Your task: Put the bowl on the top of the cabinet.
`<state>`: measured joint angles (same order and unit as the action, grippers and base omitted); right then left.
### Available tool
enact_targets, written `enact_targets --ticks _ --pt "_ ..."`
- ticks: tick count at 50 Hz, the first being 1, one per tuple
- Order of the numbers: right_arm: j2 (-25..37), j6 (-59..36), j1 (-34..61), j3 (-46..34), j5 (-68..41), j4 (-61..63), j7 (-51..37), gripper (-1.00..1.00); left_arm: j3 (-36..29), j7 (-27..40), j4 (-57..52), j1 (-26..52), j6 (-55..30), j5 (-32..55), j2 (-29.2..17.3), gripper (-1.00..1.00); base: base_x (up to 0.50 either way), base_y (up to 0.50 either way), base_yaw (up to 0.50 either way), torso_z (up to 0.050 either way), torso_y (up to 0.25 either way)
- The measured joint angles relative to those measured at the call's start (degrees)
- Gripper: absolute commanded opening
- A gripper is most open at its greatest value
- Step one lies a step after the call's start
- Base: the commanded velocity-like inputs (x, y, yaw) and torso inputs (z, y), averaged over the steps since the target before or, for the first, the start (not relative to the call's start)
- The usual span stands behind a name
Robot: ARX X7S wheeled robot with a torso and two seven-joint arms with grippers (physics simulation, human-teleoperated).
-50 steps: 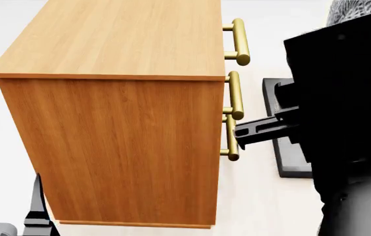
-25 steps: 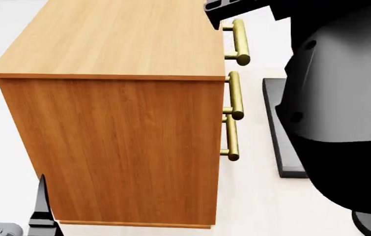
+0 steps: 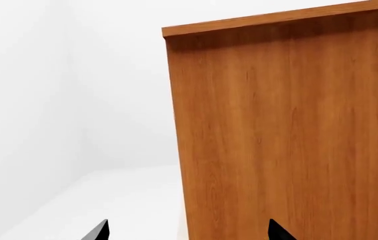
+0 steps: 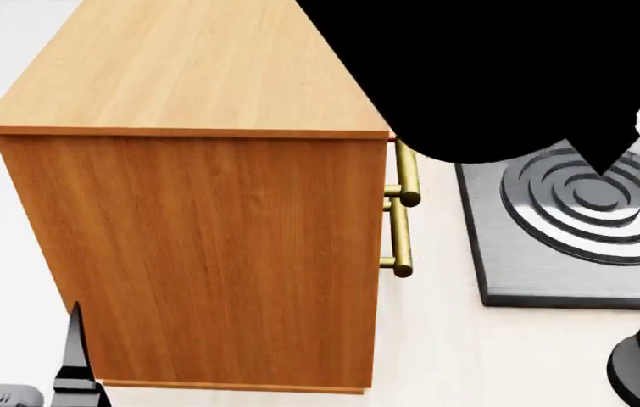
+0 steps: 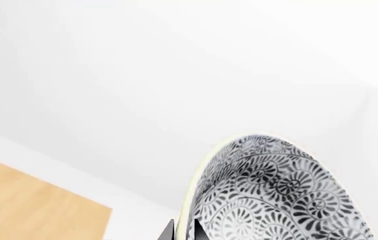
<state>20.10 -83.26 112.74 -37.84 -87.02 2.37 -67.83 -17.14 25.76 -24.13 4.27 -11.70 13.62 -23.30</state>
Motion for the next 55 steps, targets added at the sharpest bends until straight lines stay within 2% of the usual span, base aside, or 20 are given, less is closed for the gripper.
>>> enact_targets --ticks 18,55 --pt "-2.9 5.25 0.88 -7.87 9.34 -5.09 10.58 -1.0 0.13 0.03 -0.54 -0.36 -0.04 0.66 -0.39 1.0 0.0 0.0 0.0 0.0 0.001" --pt "-9.6 10.54 -9.06 -14.3 10.36 -0.31 10.07 -1.0 1.23 -0.34 1.5 -1.31 2.4 2.19 -0.88 1.0 0.0 0.0 0.0 0.0 0.001"
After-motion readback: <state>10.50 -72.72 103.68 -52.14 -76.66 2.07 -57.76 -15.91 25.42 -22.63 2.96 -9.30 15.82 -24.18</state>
